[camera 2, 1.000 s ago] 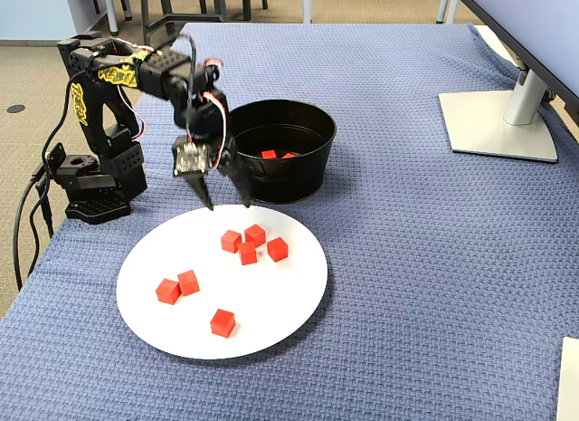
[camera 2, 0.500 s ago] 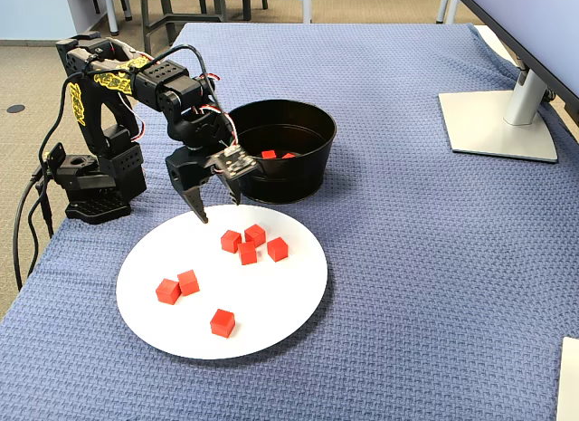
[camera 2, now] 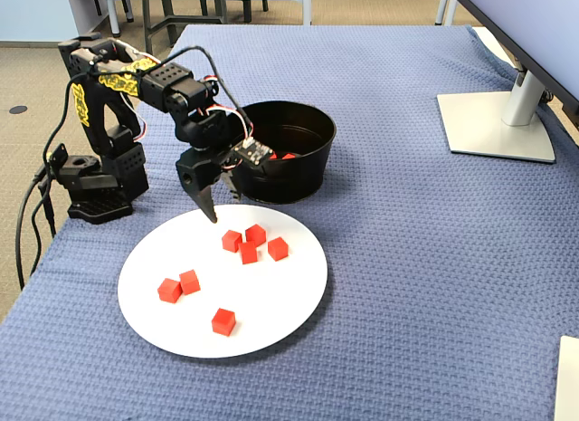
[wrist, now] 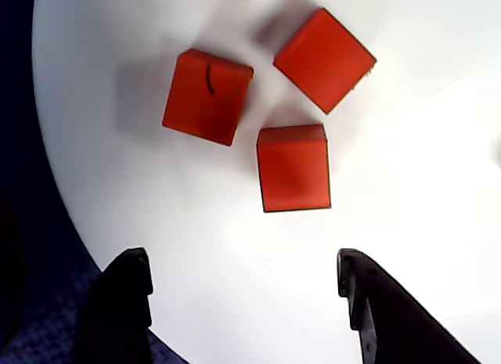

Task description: Pick up the red cubes from the white plate and place them in the black recipient

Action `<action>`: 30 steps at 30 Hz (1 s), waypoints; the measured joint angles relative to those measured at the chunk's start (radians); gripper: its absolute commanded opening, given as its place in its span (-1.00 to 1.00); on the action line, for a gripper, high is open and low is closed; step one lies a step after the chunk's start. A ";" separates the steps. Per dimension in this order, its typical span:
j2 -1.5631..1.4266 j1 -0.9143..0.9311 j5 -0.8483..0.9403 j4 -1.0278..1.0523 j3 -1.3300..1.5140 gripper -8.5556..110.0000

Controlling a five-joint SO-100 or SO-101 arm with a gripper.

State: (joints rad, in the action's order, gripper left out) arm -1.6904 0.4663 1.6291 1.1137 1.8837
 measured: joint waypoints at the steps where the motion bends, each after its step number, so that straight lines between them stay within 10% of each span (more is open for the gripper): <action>1: 0.012 0.000 0.002 -0.008 0.000 -0.48; 30: 0.189 0.025 0.037 -0.179 0.008 -0.69</action>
State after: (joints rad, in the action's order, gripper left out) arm -1.5018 0.4909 1.6659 0.9342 1.8914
